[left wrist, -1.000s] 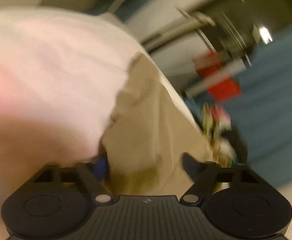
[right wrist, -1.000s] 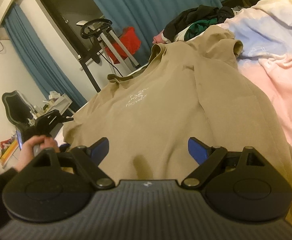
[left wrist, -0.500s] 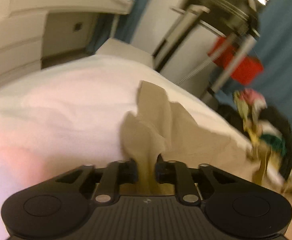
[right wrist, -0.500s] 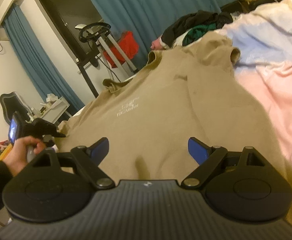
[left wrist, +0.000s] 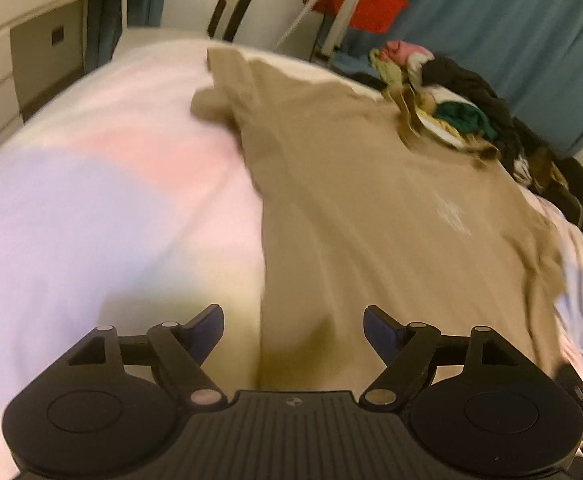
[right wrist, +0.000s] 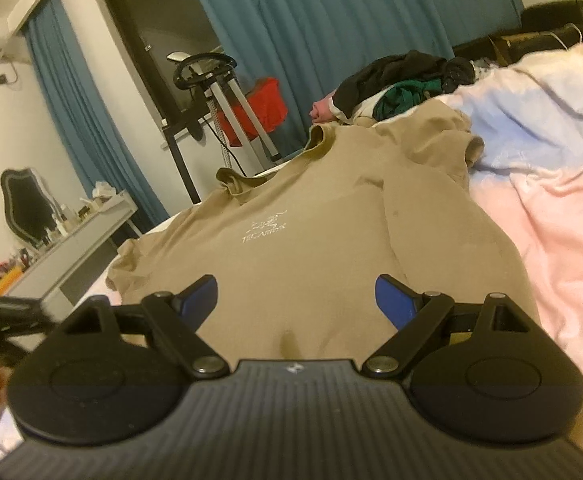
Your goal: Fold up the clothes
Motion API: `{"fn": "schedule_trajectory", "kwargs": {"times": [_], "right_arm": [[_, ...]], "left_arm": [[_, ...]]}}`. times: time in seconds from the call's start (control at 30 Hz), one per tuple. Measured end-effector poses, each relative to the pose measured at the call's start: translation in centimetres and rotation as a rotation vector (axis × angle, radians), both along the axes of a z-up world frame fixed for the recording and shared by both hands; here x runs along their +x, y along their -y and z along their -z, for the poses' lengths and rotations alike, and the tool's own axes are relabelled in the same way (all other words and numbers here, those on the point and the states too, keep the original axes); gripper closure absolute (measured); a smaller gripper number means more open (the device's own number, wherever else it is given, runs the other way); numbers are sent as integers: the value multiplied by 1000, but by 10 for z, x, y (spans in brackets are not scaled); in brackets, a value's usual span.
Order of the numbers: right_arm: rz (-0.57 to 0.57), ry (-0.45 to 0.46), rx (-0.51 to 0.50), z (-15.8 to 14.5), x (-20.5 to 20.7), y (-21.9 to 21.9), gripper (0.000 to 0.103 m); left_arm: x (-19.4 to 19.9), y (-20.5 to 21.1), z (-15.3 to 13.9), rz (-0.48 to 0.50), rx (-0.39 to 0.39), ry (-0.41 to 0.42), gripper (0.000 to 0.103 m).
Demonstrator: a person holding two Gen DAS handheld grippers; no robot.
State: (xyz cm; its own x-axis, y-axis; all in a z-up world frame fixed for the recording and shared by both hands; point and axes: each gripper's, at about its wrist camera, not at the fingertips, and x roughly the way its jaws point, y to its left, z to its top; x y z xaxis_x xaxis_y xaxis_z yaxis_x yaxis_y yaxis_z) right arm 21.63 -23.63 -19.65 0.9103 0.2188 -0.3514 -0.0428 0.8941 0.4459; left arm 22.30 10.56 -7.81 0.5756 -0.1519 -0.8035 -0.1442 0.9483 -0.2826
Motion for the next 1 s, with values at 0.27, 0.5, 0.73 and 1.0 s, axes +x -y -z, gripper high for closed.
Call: {"fn": "schedule_trajectory", "kwargs": {"times": [0.27,0.5,0.73,1.0], "right_arm": [[46,9,-69,-18,-37,-1,16],[112,-39,11,-25,-60,13,16],[146,-33,-6,-31,-72,19,16],[128,-43,-37,-29,-71,15,16]], "left_arm": [[-63,-1,-4,24,3,-136,24],[-88,-16,-3,-23,-30,-206,24],[-91,-9,2,-21,11,-245,24],[-95,8,7,41,79,-271,43]]}}
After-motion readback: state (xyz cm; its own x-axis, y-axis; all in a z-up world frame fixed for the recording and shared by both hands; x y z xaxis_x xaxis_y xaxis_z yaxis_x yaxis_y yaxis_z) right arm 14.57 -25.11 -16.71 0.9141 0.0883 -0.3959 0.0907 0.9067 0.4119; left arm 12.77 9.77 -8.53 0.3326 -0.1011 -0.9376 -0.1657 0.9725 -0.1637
